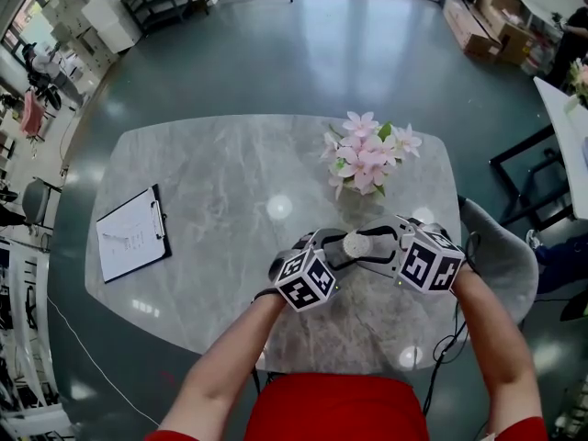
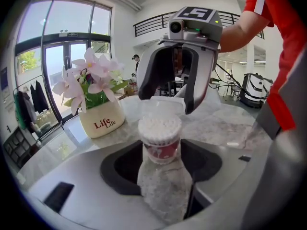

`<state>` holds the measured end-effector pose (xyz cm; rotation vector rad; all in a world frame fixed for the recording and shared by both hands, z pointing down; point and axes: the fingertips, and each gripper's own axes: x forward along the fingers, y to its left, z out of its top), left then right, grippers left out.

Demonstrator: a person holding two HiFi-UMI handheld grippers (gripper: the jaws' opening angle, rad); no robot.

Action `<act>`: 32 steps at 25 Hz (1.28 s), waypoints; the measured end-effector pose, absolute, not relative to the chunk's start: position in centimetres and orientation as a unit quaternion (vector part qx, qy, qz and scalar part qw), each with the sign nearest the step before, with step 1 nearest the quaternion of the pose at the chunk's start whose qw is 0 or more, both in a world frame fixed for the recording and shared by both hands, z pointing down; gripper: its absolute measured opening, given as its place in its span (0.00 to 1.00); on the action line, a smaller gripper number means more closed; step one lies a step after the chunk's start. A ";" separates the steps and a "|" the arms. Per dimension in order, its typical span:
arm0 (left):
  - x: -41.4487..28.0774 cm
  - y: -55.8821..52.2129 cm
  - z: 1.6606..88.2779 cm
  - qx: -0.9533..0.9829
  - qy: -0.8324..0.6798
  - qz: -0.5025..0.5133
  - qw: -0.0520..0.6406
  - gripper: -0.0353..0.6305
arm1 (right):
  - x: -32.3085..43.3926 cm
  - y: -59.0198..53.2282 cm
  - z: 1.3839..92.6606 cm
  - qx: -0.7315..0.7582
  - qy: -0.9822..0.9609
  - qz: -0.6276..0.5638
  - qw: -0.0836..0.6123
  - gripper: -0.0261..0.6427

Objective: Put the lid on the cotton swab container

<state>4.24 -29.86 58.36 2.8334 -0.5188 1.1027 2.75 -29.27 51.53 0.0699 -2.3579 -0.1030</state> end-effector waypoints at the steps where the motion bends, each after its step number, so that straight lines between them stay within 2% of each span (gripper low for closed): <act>1: 4.3 -29.9 58.4 0.918 -0.168 0.357 0.028 0.48 | 2.4 -29.3 51.7 0.027 -0.923 -0.034 0.383 0.36; 14: 4.6 -30.1 58.3 0.921 -0.172 0.350 0.028 0.48 | 0.8 -29.4 53.6 0.055 -0.896 -0.040 0.439 0.34; 20: 4.7 -30.2 58.3 0.921 -0.173 0.347 0.034 0.48 | 0.9 -30.2 52.8 0.075 -0.915 0.099 0.383 0.38; 22: 4.7 -30.1 58.3 0.921 -0.173 0.346 0.035 0.48 | 0.9 -30.5 52.6 0.090 -0.917 0.126 0.367 0.28; 25: 4.7 -30.1 58.2 0.921 -0.173 0.347 0.034 0.48 | 0.8 -30.7 52.6 0.108 -0.911 0.104 0.384 0.20; 28: 4.7 -30.1 58.2 0.920 -0.174 0.349 0.031 0.48 | 0.6 -30.6 52.7 0.116 -0.900 0.063 0.415 0.22; 32: 4.9 -30.0 58.3 0.919 -0.172 0.354 0.026 0.48 | 0.6 -30.5 52.9 0.139 -0.896 0.059 0.418 0.23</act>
